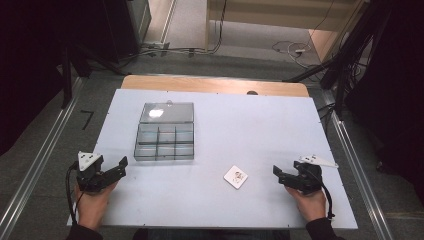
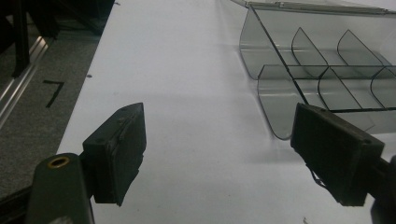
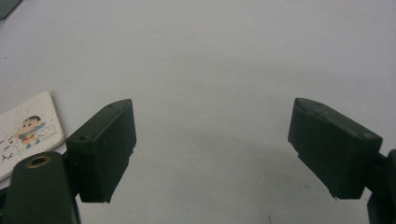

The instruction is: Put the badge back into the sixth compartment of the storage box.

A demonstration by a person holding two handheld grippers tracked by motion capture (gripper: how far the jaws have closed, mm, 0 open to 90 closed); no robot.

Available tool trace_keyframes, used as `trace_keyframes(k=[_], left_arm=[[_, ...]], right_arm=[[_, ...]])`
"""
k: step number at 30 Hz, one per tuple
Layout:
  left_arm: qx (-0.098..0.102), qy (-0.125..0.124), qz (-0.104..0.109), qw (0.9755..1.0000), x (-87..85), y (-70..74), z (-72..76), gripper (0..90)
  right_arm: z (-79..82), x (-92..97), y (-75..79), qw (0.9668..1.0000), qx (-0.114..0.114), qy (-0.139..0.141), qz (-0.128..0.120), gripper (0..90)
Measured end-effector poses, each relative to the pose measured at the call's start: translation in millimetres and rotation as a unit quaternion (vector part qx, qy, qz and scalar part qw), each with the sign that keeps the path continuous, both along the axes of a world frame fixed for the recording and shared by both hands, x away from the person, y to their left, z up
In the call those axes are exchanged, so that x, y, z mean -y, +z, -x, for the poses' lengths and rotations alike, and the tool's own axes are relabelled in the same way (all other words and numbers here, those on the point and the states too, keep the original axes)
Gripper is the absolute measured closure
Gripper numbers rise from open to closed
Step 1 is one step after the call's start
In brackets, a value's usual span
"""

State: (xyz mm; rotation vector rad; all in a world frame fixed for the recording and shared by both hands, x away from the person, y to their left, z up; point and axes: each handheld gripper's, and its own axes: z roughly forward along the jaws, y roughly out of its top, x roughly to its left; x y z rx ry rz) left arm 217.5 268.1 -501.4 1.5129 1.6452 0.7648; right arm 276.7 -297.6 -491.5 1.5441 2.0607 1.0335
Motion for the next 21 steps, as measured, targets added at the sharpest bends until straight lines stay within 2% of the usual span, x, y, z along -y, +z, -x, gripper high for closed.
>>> trace_keyframes(k=[21], left_arm=[[-0.001, -0.002, 0.000, 1.0000, 0.2, -0.4, -0.3, 18.6]], right_arm=[[-2.8, -15.1, -1.9, 0.9998, -0.003, 0.016, 0.008, 13.6]])
